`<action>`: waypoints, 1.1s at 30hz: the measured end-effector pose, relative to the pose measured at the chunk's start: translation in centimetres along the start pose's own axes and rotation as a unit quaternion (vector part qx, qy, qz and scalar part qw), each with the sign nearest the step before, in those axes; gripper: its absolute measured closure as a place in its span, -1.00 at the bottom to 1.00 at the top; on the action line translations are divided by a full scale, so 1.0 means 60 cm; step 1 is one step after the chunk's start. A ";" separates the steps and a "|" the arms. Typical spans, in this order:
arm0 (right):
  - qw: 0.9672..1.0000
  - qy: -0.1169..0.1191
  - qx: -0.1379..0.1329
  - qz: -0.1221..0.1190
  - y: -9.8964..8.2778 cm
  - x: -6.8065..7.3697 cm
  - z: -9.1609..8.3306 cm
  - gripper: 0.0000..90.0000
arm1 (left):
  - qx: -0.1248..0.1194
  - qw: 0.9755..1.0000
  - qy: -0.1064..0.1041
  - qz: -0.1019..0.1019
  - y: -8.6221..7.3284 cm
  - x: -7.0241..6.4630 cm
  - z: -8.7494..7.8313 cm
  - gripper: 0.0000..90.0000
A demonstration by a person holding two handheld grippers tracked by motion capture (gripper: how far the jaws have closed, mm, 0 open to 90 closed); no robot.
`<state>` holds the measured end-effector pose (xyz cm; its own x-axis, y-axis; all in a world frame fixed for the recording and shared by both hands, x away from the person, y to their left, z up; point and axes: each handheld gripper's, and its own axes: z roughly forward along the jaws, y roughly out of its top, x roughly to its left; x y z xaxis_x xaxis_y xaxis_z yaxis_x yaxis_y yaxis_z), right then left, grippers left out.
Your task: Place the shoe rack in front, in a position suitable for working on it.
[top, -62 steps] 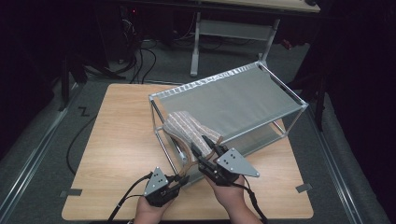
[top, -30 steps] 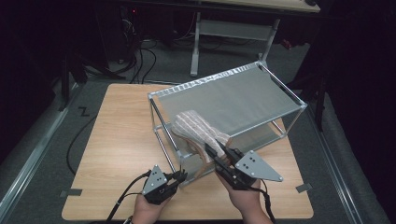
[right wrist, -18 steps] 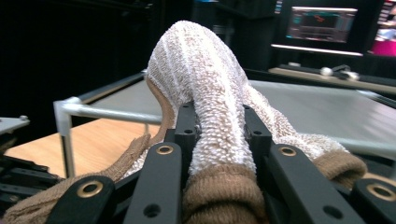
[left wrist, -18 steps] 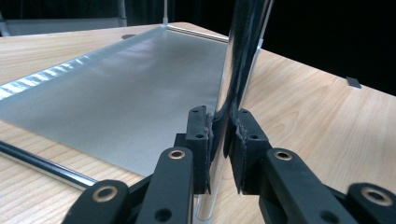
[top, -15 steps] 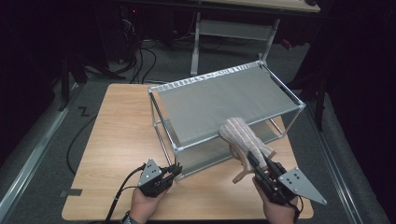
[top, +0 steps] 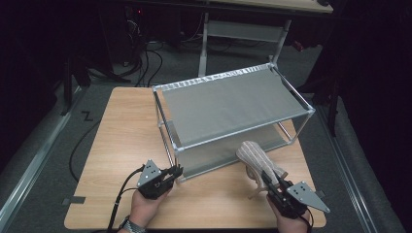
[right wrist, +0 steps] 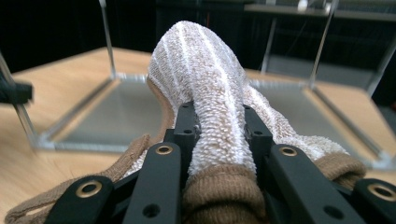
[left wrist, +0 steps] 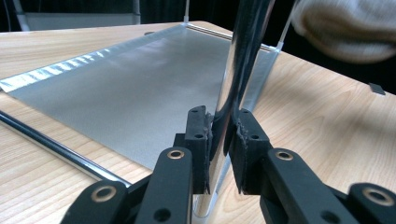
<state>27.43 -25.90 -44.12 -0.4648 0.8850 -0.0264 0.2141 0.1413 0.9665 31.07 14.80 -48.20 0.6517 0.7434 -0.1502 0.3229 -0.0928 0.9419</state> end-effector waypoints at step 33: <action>0.983 -0.004 0.183 -0.015 -0.073 -0.016 0.054 0.43 | 0.018 0.998 0.052 -0.011 0.005 0.071 -0.054 0.73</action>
<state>29.73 -25.96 -49.16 -0.4699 0.8808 -0.0571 0.4955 0.3168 0.8088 31.72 20.09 -47.57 0.5691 0.8107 -0.1376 0.3622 -0.0969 0.9270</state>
